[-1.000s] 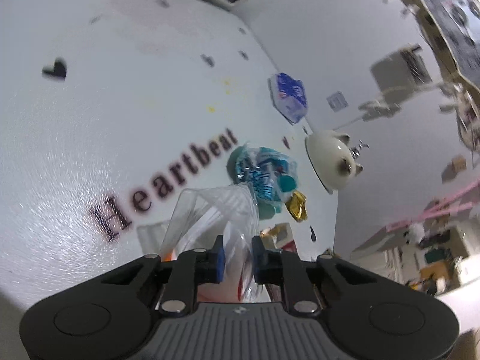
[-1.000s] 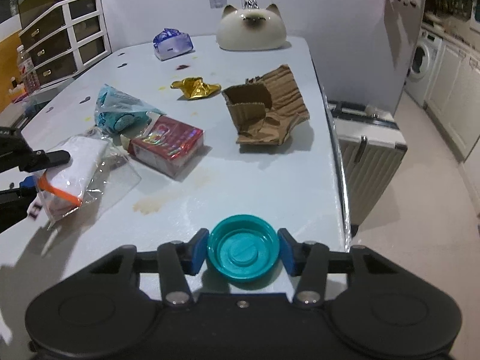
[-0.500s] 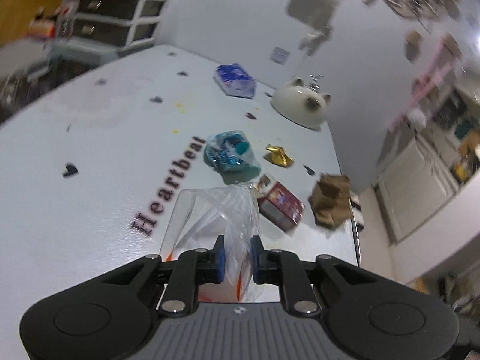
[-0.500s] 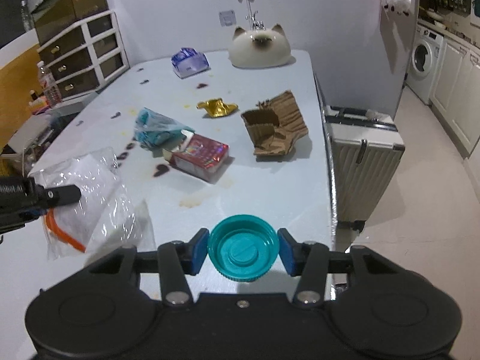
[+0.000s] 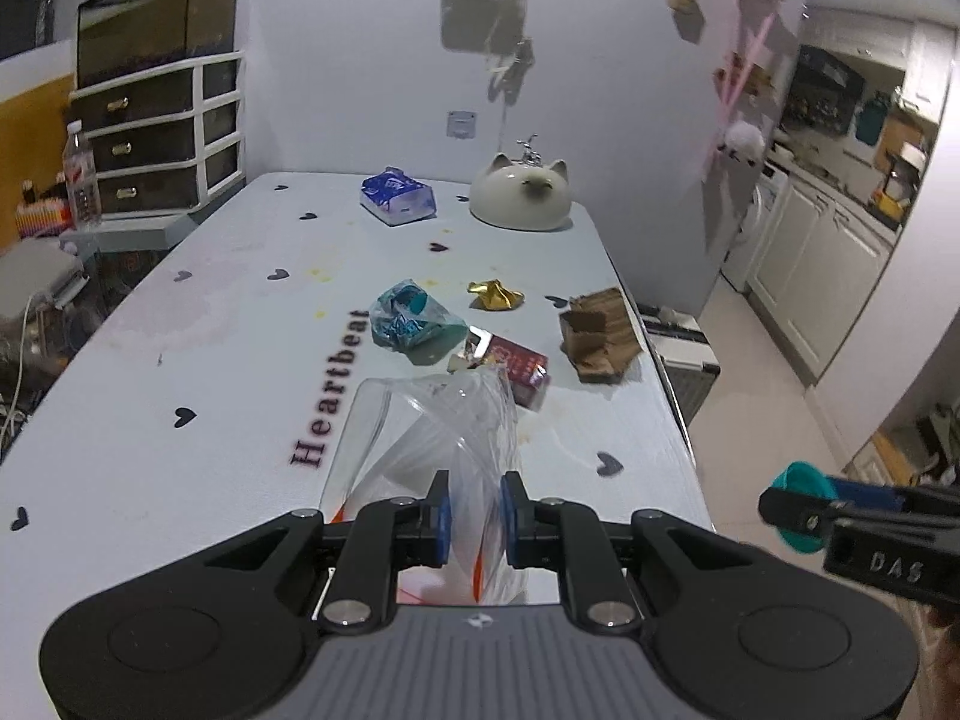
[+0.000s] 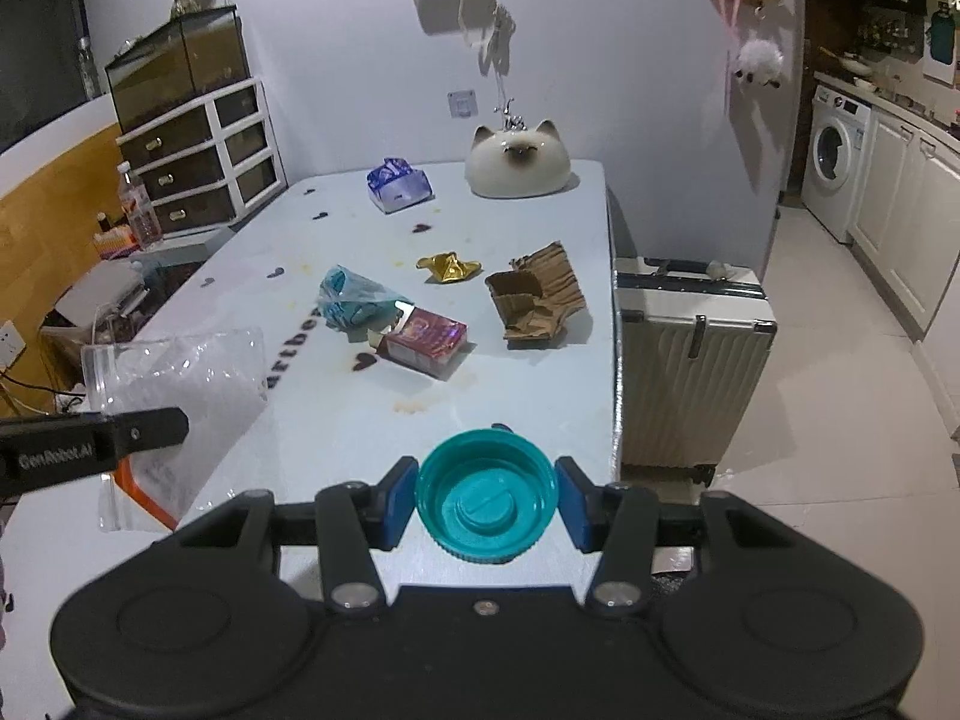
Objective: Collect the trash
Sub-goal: 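Carry the zip bag and teal cap in both tools over the trash bin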
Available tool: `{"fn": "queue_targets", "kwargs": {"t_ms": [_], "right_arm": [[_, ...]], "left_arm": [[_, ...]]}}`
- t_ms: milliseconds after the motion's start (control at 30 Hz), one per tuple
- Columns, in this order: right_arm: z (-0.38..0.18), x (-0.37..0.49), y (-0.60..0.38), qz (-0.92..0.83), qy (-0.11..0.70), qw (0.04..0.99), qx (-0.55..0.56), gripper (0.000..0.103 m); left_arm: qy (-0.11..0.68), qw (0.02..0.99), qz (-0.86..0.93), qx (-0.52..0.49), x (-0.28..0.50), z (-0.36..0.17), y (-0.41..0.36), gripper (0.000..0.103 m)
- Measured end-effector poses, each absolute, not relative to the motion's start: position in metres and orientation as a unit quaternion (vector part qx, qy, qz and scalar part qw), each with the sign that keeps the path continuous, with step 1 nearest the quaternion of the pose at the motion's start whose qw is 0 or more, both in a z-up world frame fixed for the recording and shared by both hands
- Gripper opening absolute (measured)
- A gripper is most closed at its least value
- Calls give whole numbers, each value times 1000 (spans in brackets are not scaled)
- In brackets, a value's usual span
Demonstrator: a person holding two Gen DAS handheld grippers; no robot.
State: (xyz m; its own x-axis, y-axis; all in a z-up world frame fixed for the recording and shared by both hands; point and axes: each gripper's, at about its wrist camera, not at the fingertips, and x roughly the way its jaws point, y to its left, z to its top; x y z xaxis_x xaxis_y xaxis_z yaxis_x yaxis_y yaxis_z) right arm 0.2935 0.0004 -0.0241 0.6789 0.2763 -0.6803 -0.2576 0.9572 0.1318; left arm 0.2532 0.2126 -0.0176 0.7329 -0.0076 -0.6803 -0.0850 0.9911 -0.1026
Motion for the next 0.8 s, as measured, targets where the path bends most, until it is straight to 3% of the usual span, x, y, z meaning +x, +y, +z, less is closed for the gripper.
{"fn": "queue_targets", "kwargs": {"t_ms": [800], "right_arm": [[-6, 258, -108, 145, 372, 916, 12, 50]], "left_arm": [[381, 923, 30, -41, 214, -8, 92, 17]]}}
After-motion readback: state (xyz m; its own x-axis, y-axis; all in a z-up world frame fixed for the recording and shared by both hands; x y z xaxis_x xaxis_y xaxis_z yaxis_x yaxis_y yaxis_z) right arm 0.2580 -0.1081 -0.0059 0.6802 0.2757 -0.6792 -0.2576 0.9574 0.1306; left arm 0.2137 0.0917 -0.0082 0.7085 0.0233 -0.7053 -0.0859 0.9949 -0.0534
